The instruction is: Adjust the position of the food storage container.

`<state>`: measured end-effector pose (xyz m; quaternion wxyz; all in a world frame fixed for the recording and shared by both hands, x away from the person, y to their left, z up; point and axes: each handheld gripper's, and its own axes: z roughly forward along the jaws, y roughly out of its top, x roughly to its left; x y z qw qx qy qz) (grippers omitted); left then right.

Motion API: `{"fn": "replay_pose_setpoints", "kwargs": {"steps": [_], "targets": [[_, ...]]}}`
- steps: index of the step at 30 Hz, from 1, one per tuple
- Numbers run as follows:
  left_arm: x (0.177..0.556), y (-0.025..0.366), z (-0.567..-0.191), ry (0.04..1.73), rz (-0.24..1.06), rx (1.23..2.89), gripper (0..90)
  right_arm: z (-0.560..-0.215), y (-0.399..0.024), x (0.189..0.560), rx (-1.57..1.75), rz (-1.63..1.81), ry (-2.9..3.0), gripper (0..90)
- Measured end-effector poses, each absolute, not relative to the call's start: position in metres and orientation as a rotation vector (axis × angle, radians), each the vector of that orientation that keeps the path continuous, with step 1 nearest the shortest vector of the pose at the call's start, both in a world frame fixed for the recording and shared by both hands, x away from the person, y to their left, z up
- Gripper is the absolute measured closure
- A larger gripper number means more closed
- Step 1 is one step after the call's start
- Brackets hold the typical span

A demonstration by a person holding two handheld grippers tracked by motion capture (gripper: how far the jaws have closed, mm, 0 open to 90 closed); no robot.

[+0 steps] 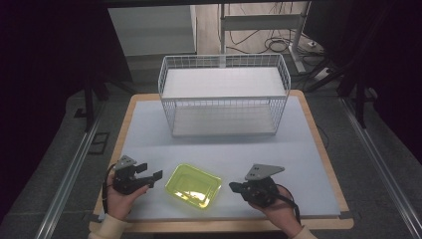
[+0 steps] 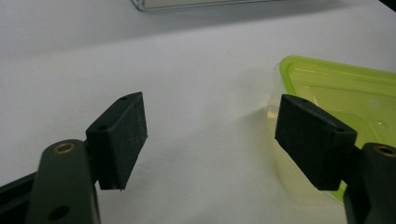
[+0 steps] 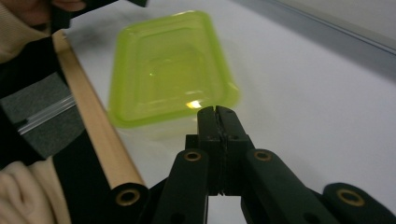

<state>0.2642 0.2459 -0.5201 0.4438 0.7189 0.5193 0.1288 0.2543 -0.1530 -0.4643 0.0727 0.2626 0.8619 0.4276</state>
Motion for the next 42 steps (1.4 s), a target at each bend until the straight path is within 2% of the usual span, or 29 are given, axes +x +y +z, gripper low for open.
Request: {"fn": "replay_pose_setpoints", "kwargs": {"steps": [10,22,42], "targets": [[0.266,0.243,-0.523,1.287,0.318,1.804,24.4,-0.471,-0.112,0.238,0.637,1.263,2.717,89.6],[0.268,0.246,-0.525,1.292,0.308,1.802,24.4,-0.499,-0.059,0.217,0.474,1.135,2.851,89.6],[0.268,0.247,-0.527,1.303,0.297,1.796,24.4,-0.501,-0.083,0.244,0.606,1.095,2.770,89.7]]}}
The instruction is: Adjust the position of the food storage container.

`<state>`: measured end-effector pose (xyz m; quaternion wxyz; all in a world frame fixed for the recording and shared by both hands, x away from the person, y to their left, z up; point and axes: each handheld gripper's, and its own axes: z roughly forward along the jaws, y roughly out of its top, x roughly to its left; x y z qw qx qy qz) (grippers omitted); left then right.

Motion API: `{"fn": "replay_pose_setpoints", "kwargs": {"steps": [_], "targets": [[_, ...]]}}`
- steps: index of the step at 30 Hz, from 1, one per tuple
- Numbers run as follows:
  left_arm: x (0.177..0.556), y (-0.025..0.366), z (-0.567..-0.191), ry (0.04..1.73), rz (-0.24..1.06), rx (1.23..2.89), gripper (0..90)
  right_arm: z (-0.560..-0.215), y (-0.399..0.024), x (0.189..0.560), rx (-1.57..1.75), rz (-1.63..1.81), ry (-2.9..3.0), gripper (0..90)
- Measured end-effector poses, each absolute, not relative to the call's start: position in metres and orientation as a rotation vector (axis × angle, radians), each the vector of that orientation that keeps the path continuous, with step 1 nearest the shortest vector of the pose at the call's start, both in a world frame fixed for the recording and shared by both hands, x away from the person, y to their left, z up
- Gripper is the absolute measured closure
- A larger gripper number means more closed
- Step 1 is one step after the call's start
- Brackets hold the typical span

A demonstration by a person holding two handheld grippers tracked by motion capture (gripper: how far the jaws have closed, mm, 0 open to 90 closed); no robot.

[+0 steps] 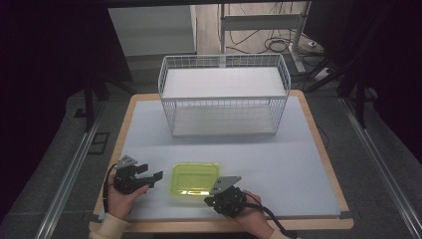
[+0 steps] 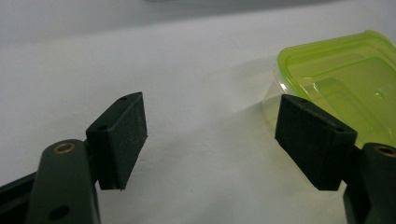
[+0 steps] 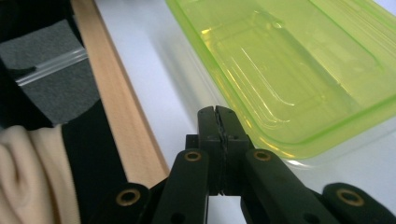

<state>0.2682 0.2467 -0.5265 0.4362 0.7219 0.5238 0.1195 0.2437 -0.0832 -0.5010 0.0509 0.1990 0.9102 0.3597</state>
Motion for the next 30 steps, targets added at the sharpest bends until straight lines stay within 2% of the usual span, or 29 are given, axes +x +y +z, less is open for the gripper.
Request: {"fn": "replay_pose_setpoints", "kwargs": {"steps": [9,13,17,18,23,28,30], "targets": [[0.267,0.246,-0.526,1.299,0.293,1.799,24.3,-0.501,-0.090,0.242,0.623,1.126,2.781,89.6],[0.266,0.246,-0.526,1.297,0.296,1.802,24.2,-0.494,-0.115,0.238,0.648,1.151,2.751,89.6],[0.267,0.245,-0.526,1.298,0.295,1.807,24.2,-0.486,-0.167,0.251,0.840,1.199,2.633,89.6],[0.266,0.244,-0.526,1.300,0.295,1.807,24.2,-0.485,-0.191,0.258,0.919,1.183,2.568,89.6],[0.266,0.242,-0.526,1.296,0.294,1.813,24.2,-0.493,-0.240,0.268,1.081,1.117,2.454,89.0],[0.266,0.243,-0.526,1.301,0.286,1.812,25.1,-0.498,-0.258,0.274,1.130,1.058,2.411,85.8],[0.266,0.244,-0.526,1.303,0.286,1.811,25.1,-0.498,-0.260,0.276,1.136,1.052,2.393,75.0]]}}
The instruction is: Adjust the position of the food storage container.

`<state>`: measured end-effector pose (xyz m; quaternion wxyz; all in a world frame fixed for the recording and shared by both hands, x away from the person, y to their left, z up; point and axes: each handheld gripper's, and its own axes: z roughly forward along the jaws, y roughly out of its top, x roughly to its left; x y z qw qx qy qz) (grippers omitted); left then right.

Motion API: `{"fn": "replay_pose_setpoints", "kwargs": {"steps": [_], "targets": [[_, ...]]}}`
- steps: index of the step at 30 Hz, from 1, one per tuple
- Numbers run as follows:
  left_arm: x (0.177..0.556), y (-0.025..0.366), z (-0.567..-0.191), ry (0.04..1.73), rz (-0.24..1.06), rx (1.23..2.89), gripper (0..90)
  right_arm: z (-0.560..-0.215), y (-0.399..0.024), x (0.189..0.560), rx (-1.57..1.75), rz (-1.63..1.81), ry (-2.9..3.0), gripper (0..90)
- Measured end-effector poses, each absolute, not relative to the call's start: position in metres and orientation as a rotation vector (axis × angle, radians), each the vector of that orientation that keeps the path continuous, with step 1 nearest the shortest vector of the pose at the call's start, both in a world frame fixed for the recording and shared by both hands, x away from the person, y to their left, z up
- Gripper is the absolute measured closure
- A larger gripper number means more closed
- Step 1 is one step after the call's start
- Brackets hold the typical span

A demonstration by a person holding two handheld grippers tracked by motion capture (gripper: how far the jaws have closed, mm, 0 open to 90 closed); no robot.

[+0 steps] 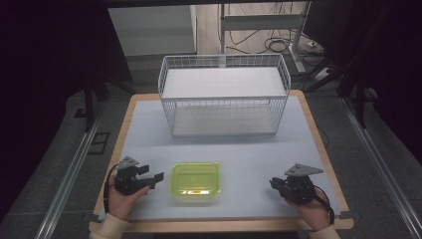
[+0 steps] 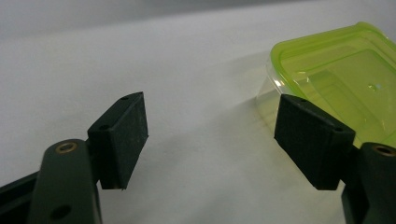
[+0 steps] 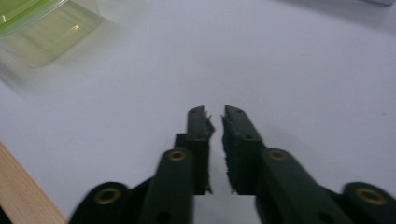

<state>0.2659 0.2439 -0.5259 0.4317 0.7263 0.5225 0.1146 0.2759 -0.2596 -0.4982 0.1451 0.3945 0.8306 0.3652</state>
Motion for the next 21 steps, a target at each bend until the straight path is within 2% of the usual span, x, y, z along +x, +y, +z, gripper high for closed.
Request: {"fn": "replay_pose_setpoints", "kwargs": {"steps": [1,3,4,5,8,9,10,11,14,21], "targets": [[0.266,0.244,-0.526,1.303,0.286,1.811,25.1,-0.498,-0.260,0.276,1.136,1.052,2.393,75.0],[0.266,0.244,-0.526,1.302,0.281,1.812,25.3,-0.498,-0.259,0.275,1.129,1.054,2.372,57.5],[0.266,0.244,-0.526,1.298,0.273,1.809,28.9,-0.498,-0.259,0.276,1.131,1.053,2.359,46.4],[0.266,0.246,-0.525,1.296,0.246,1.807,33.0,-0.498,-0.259,0.276,1.130,1.051,2.354,43.3],[0.266,0.249,-0.524,1.298,0.197,1.800,64.7,-0.497,-0.263,0.278,1.148,1.049,2.330,39.0],[0.266,0.251,-0.523,1.293,0.177,1.802,64.7,-0.497,-0.263,0.278,1.148,1.049,2.330,39.0],[0.266,0.252,-0.521,1.280,0.136,1.828,82.9,-0.497,-0.267,0.278,1.158,1.054,2.315,37.6],[0.266,0.252,-0.521,1.280,0.136,1.828,88.3,-0.497,-0.268,0.279,1.164,1.057,2.306,37.1],[0.264,0.247,-0.522,1.253,0.046,1.868,89.7,-0.495,-0.273,0.280,1.182,1.069,2.284,35.2],[0.264,0.235,-0.527,1.220,-0.024,1.922,89.6,-0.494,-0.280,0.281,1.206,1.073,2.250,32.4]]}}
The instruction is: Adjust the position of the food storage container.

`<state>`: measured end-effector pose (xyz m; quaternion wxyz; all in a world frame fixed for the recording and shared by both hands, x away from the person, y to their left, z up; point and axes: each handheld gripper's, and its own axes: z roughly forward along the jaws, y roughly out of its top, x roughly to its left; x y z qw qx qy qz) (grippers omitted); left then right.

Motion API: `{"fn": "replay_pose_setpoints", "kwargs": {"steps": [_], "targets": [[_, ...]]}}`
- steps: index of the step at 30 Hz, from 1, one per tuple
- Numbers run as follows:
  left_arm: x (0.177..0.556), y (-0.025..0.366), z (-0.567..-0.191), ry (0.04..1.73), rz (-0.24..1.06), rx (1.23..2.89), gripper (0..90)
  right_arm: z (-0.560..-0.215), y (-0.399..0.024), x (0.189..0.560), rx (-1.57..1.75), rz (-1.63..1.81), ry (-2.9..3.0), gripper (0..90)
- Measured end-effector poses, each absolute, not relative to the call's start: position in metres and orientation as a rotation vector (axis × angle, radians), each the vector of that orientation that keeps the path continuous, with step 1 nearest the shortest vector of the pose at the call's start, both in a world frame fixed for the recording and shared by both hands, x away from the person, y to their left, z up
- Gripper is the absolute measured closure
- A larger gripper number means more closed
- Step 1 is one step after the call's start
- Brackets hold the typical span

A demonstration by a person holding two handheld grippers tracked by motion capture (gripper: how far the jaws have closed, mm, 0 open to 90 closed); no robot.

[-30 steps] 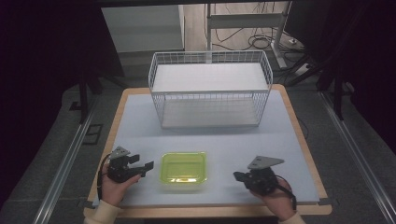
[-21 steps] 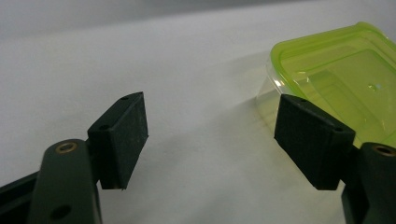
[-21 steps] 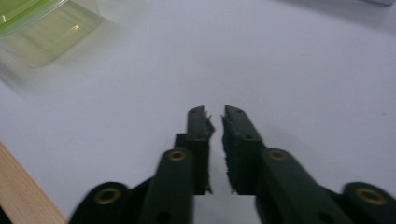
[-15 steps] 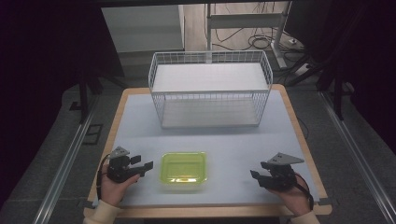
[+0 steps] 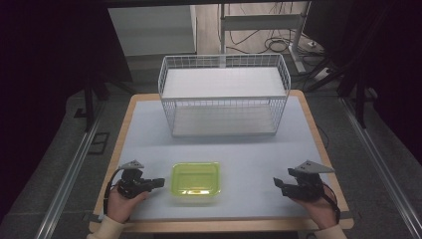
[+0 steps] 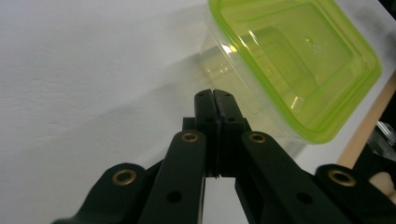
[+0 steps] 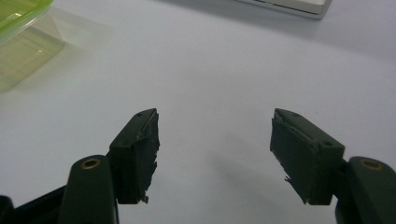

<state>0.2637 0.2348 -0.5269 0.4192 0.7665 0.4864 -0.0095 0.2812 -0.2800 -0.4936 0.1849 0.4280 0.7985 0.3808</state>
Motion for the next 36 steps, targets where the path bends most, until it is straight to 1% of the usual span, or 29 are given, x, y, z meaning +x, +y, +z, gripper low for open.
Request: {"fn": "replay_pose_setpoints", "kwargs": {"steps": [13,27,36], "targets": [[0.268,0.217,-0.529,1.180,-0.075,1.956,89.7,-0.494,-0.279,0.282,1.209,1.074,2.250,31.4],[0.282,0.184,-0.527,1.153,-0.094,1.997,89.6,-0.494,-0.276,0.281,1.205,1.076,2.254,31.4],[0.284,0.165,-0.528,1.130,-0.112,2.029,89.6,-0.495,-0.276,0.281,1.207,1.071,2.260,31.4]]}}
